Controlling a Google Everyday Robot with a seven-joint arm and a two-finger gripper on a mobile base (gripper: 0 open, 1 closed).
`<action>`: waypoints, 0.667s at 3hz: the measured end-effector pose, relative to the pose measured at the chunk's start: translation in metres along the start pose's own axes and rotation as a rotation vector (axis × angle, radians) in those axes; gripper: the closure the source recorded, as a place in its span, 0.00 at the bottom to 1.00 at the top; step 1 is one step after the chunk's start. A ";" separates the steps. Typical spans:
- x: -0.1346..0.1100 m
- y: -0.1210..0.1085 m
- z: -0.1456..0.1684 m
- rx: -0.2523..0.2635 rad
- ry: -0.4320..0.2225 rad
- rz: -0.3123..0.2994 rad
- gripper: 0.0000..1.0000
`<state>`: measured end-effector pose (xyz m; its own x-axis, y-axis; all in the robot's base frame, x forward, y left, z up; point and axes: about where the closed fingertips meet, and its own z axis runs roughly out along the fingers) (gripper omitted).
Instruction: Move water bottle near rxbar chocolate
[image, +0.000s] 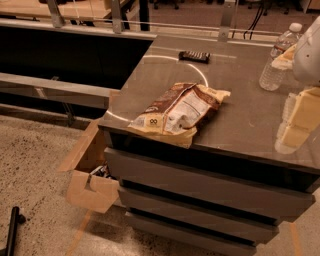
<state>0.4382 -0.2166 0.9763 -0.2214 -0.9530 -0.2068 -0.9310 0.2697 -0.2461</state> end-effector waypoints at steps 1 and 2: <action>0.000 0.000 0.000 0.000 0.000 0.000 0.00; 0.014 -0.004 -0.004 0.036 -0.036 0.099 0.00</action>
Offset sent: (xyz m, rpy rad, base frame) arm 0.0008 -0.0555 0.0009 0.1819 -0.0801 -0.3064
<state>0.4381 -0.2321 0.9779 -0.3003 -0.9161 -0.2656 -0.8941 0.3673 -0.2563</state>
